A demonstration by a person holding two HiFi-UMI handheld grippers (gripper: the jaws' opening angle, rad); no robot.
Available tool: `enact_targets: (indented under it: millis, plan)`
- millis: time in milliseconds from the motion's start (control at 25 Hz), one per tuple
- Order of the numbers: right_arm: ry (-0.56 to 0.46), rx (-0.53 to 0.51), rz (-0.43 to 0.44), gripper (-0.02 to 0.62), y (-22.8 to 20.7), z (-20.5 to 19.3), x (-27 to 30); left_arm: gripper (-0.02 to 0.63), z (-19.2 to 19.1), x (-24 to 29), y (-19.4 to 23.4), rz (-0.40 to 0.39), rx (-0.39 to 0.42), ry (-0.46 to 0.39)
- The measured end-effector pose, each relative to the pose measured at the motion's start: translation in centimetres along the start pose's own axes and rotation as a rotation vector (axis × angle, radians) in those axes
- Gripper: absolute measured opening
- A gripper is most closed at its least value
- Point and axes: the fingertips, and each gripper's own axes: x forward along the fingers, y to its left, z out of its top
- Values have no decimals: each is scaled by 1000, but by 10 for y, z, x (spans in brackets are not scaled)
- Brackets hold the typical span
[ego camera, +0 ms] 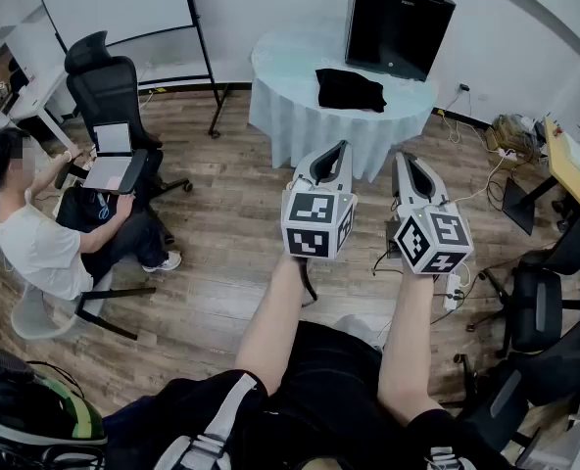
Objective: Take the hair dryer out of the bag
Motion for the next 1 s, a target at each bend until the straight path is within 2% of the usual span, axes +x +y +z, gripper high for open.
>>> enact_targets:
  millis: [360,480,840,1000]
  plan:
    - [24,-34,15,2,15,3,3,15,4,-8,19,24,-41,-6]
    - [-5,-15,9,2,15,5,2,15,2,-10,19,20,-46,-6]
    - [6,-25,-23,3,22,-1,8,15,-3,-15,42,37,-100,-3]
    - [4,-28,-66,3,6,2,5,15,-7,-10,45,33,-133,4]
